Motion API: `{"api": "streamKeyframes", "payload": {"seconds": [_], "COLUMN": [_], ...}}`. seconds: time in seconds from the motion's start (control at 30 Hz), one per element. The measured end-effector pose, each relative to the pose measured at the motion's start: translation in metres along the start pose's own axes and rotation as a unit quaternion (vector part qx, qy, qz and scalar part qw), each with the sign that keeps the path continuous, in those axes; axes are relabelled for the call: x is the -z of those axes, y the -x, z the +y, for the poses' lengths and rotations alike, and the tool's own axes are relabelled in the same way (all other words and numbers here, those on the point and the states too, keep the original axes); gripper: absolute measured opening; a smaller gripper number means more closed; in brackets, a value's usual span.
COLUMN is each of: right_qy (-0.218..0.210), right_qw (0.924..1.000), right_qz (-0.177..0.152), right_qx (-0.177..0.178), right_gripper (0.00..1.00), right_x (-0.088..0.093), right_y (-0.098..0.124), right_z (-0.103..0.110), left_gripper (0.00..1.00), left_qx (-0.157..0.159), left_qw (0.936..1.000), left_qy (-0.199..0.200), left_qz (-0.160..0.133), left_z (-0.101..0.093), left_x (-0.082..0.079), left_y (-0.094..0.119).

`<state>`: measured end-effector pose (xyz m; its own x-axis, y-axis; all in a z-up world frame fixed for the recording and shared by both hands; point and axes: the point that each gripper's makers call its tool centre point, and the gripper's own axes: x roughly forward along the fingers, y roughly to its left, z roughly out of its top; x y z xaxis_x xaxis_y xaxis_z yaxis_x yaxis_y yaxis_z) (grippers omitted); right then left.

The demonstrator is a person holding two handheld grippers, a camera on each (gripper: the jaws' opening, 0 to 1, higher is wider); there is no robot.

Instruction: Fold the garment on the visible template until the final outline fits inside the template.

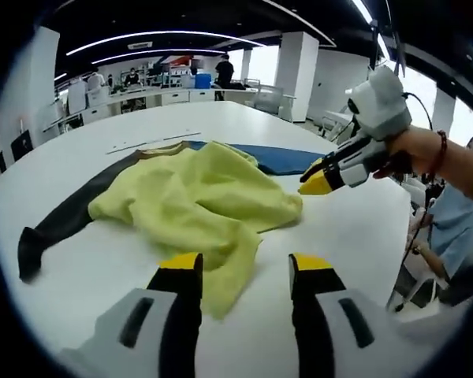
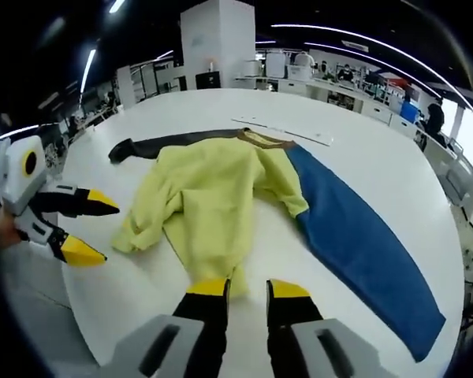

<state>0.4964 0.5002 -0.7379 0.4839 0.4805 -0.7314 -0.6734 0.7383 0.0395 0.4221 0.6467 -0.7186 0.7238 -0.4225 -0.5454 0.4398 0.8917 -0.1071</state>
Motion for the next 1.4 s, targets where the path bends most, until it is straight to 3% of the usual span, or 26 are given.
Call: {"api": "streamKeyframes", "payload": {"seconds": [0.17,0.37,0.87,1.4], "right_qy": [-0.013,-0.001,0.014,0.018], "right_qw": [0.9992,0.9990,0.9980,0.9978], "right_qz": [0.004,0.013,0.034,0.039], "right_qx": [-0.036,-0.042,-0.053,-0.050], "right_gripper": [0.14,0.12,0.07,0.00], "right_x": [0.000,0.000,0.014,0.018], "right_y": [-0.007,-0.013,-0.025,-0.031], "right_z": [0.008,0.010,0.008,0.007], "left_gripper": [0.32,0.21,0.13,0.05], "left_qx": [-0.041,-0.071,-0.080,-0.085], "left_qw": [0.9991,0.9967,0.9940,0.9929], "left_qy": [0.007,0.037,0.052,0.062], "left_qz": [0.001,0.011,0.052,0.056], "left_z": [0.025,0.041,0.035,0.030], "left_x": [0.005,0.017,0.048,0.048], "left_y": [0.009,0.007,-0.008,-0.014]}}
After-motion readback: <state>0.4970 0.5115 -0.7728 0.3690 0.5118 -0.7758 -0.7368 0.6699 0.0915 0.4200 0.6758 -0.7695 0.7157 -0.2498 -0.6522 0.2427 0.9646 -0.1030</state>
